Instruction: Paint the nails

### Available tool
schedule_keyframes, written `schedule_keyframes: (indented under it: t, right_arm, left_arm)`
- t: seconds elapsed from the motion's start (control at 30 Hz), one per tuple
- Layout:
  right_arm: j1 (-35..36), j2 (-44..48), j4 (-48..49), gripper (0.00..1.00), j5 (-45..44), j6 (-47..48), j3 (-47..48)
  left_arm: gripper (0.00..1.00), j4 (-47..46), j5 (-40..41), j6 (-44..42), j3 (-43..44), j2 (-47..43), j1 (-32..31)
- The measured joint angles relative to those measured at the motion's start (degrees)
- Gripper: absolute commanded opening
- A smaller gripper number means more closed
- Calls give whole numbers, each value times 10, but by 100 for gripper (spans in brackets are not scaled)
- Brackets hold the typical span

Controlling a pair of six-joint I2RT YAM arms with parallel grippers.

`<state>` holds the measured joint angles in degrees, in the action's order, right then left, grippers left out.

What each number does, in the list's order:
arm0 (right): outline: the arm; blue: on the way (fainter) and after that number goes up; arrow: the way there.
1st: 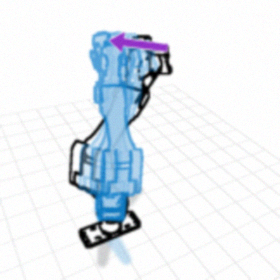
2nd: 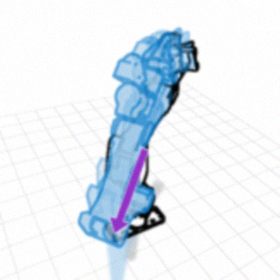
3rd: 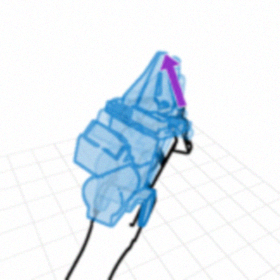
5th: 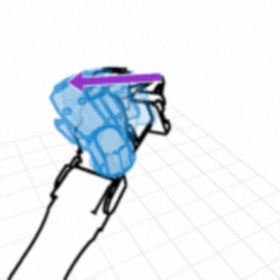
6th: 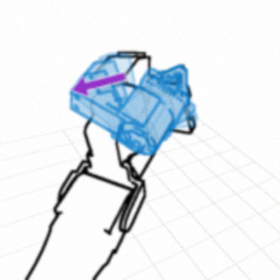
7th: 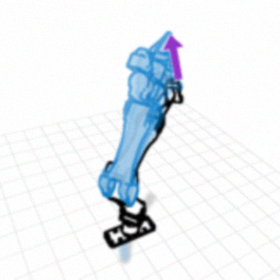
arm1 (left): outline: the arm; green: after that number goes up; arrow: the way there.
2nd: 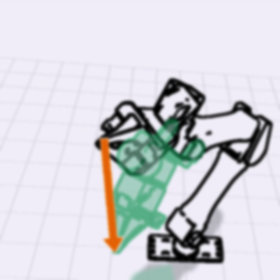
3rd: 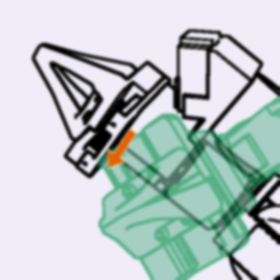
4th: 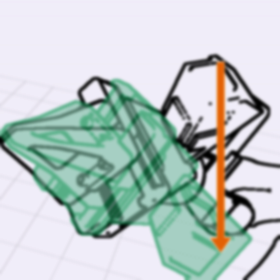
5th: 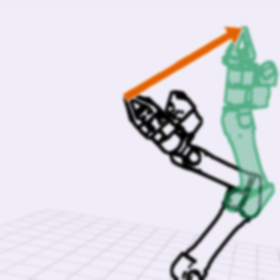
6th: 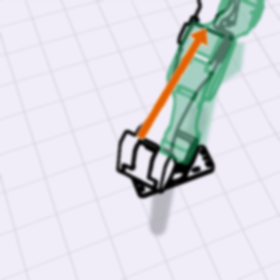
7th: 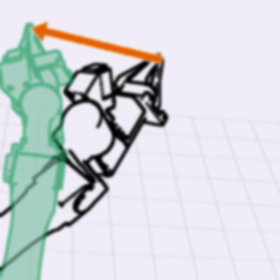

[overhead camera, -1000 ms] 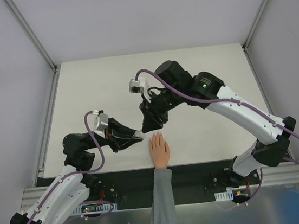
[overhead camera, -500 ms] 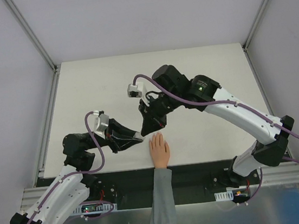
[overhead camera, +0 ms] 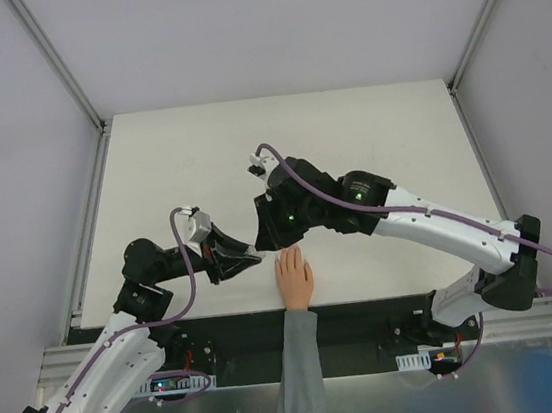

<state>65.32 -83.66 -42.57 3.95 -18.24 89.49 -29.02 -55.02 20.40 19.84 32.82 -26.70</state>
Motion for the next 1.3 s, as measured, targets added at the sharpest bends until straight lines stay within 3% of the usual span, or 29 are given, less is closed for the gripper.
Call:
schedule_keyframes:
  t: [0.03, 0.07, 0.13, 0.17, 0.27, 0.4, 0.63, 0.73, 0.8, 0.9, 0.97, 1.3]
  right_arm:
    - [1, -4, 3, 9, -12, -18, 1]
    - [-1, -9, 7, 27, -18, -30, 1]
    - [-7, -14, 8, 41, -20, -40, 3]
    - [-10, -14, 13, 58, -16, -41, 3]
    - [-14, -9, 43, 78, 7, -23, 2]
    - [-38, 25, 49, 89, 63, 36, 0]
    - [-107, 84, 42, 88, 220, 176, 26]
    - [-126, 86, 66, 84, 294, 218, 36]
    - [-130, 84, 84, 76, 328, 232, 36]
    - [-140, 76, 131, 63, 374, 234, 36]
    - [-151, 68, 172, 59, 404, 223, 35]
    - [-162, 38, 297, 49, 482, 162, 21]
  left_arm:
    - [0, 7, 2, -4, 0, 0, 0]
    - [0, 13, 7, -7, 0, 0, 2]
    - [0, 20, 17, -10, 0, 4, 1]
    - [0, 18, 21, -10, 1, 6, 0]
    - [0, 2, 22, -10, 10, 6, -11]
    - [0, -16, 28, 2, 19, 2, -15]
    - [0, -36, 49, 109, 55, 14, -15]
    - [0, -59, 62, 165, 67, 15, -15]
    - [0, -78, 70, 197, 70, 15, -15]
    - [0, -114, 81, 245, 70, 14, -15]
    - [0, -137, 89, 272, 70, 12, -15]
    - [0, -197, 106, 329, 70, 8, -15]
